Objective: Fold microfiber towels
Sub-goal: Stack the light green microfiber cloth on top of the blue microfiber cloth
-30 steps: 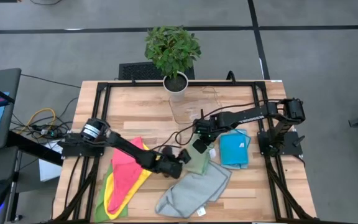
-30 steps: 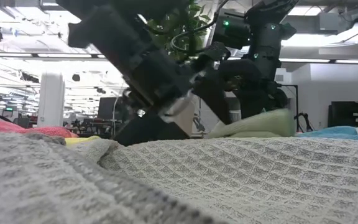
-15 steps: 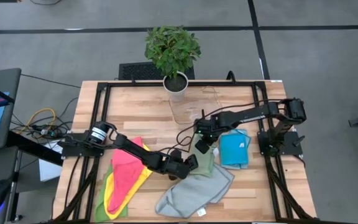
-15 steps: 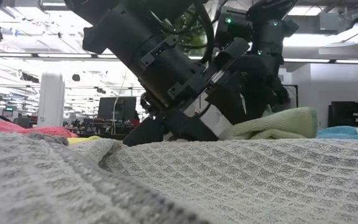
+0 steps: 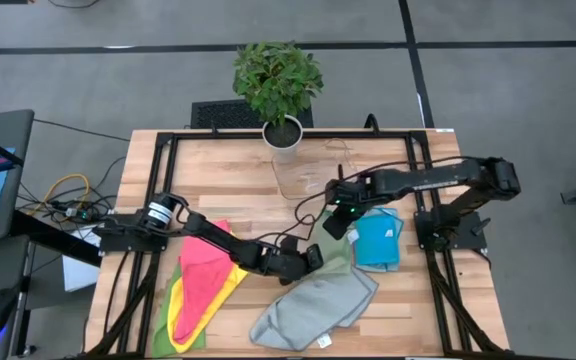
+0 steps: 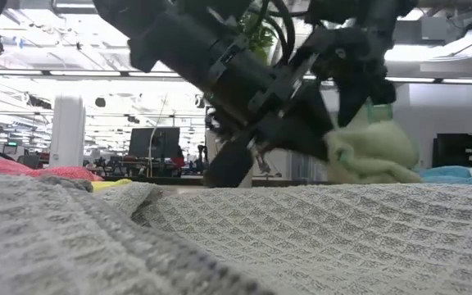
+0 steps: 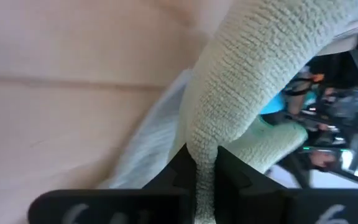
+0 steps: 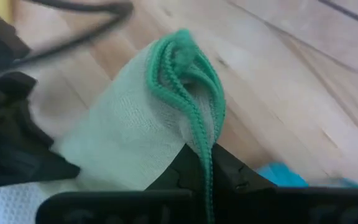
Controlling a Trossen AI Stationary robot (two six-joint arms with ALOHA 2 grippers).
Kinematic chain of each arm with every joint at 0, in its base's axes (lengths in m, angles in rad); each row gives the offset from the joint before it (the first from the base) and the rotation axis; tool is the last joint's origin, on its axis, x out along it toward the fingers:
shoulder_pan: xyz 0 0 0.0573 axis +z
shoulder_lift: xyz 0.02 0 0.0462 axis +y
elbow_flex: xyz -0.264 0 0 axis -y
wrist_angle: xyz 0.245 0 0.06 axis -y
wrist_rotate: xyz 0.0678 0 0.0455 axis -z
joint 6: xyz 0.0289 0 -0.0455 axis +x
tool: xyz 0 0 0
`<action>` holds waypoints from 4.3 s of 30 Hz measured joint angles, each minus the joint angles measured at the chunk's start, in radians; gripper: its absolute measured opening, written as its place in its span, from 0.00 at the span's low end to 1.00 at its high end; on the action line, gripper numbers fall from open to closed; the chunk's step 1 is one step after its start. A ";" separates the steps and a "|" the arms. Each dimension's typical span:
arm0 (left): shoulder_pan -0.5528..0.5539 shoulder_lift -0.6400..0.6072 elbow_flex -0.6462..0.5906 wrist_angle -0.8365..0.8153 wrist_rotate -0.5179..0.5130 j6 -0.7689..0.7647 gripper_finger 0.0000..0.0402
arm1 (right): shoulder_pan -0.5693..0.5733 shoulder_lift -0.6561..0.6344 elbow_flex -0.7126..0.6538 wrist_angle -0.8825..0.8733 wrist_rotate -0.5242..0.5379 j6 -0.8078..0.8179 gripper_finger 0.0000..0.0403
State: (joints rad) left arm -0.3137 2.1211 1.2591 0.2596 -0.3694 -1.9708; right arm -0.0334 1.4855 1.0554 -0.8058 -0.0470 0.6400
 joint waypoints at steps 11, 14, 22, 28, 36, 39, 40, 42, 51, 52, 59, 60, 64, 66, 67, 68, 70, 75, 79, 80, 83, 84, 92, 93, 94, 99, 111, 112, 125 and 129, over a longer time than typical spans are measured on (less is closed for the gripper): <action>0.014 -0.031 0.092 0.197 0.028 0.090 0.01 | 0.078 -0.214 0.000 -0.187 0.050 0.151 0.08; 0.014 -0.033 0.150 0.136 0.044 0.138 0.01 | 0.113 -0.275 0.000 -0.276 0.058 0.214 0.08; 0.066 0.014 0.264 -0.052 0.047 0.177 0.01 | 0.165 -0.346 0.001 -0.530 0.148 0.288 0.08; 0.081 0.200 0.463 0.051 0.176 0.172 0.01 | 0.156 -0.351 0.000 -0.581 0.174 0.279 0.08; 0.094 0.302 0.607 -0.003 0.206 0.155 0.01 | 0.156 -0.352 -0.066 -0.599 0.193 0.257 0.08; 0.094 0.303 0.607 -0.064 0.190 0.135 0.01 | 0.156 -0.358 -0.133 -0.570 0.189 0.256 0.08; 0.094 0.303 0.607 -0.070 0.191 0.135 0.01 | 0.156 -0.357 -0.156 -0.555 0.189 0.251 0.08; 0.094 0.303 0.607 -0.083 0.193 0.135 0.01 | 0.156 -0.357 -0.185 -0.516 0.188 0.243 0.08; 0.103 0.303 0.607 -0.177 0.175 0.153 0.01 | 0.145 -0.357 -0.229 -0.455 0.216 0.226 0.08; 0.105 0.303 0.607 -0.176 0.170 0.153 0.01 | 0.137 -0.357 -0.229 -0.456 0.221 0.219 0.08; 0.115 0.361 0.615 -0.085 0.179 0.175 0.02 | 0.059 -0.352 -0.229 -0.443 0.230 0.129 0.10; 0.115 0.373 0.619 -0.067 0.193 0.172 0.03 | 0.051 -0.352 -0.230 -0.429 0.226 0.118 0.10; 0.115 0.386 0.622 -0.035 0.230 0.170 0.06 | 0.045 -0.352 -0.230 -0.412 0.217 0.105 0.11; 0.115 0.385 0.621 -0.039 0.225 0.190 0.07 | 0.050 -0.352 -0.230 -0.407 0.227 0.093 0.12; 0.115 0.386 0.619 -0.033 0.229 0.208 0.08 | 0.052 -0.352 -0.230 -0.404 0.231 0.090 0.13; 0.115 0.386 0.619 -0.021 0.236 0.220 0.09 | 0.052 -0.352 -0.230 -0.400 0.236 0.087 0.14; 0.115 0.386 0.619 -0.010 0.252 0.224 0.12 | 0.051 -0.352 -0.230 -0.390 0.241 0.085 0.16; 0.113 0.386 0.618 -0.020 0.298 0.263 0.22 | 0.051 -0.352 -0.230 -0.391 0.279 0.084 0.20; 0.108 0.386 0.618 -0.019 0.362 0.312 0.34 | 0.051 -0.352 -0.230 -0.388 0.298 0.085 0.24; 0.108 0.386 0.618 -0.017 0.374 0.320 0.37 | 0.051 -0.352 -0.230 -0.388 0.299 0.087 0.25; 0.113 0.386 0.618 -0.018 0.402 0.328 0.45 | 0.050 -0.352 -0.230 -0.386 0.299 0.090 0.31; 0.113 0.386 0.618 -0.017 0.411 0.328 0.48 | 0.050 -0.352 -0.230 -0.386 0.298 0.087 0.33; 0.091 0.386 0.618 0.183 0.509 0.358 0.58 | 0.068 -0.352 -0.230 -0.354 0.323 0.084 0.47; 0.092 0.386 0.618 0.212 0.515 0.358 0.58 | 0.067 -0.352 -0.230 -0.358 0.333 0.088 0.48; 0.095 0.386 0.618 0.240 0.523 0.359 0.58 | 0.067 -0.355 -0.230 -0.361 0.338 0.091 0.50; 0.104 0.385 0.618 0.427 0.602 0.355 0.58 | 0.123 -0.444 -0.230 -0.340 0.340 0.188 0.54; 0.074 0.297 0.620 1.113 0.583 0.275 0.58 | 0.711 -0.570 -0.475 -0.031 0.613 0.828 0.43; 0.071 0.283 0.620 1.117 0.587 0.285 0.58 | 0.744 -0.547 -0.477 -0.041 0.599 0.865 0.42; 0.073 0.219 0.620 1.108 0.643 0.290 0.58 | 0.916 -0.328 -0.468 -0.087 0.440 1.062 0.29; 0.076 0.219 0.620 1.078 0.704 0.284 0.58 | 0.907 -0.272 -0.468 -0.102 0.372 1.057 0.29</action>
State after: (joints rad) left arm -0.2375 2.3405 1.8786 1.3378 0.3348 -1.6872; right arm 0.8734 1.2131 0.5869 -0.9074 0.3254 1.6966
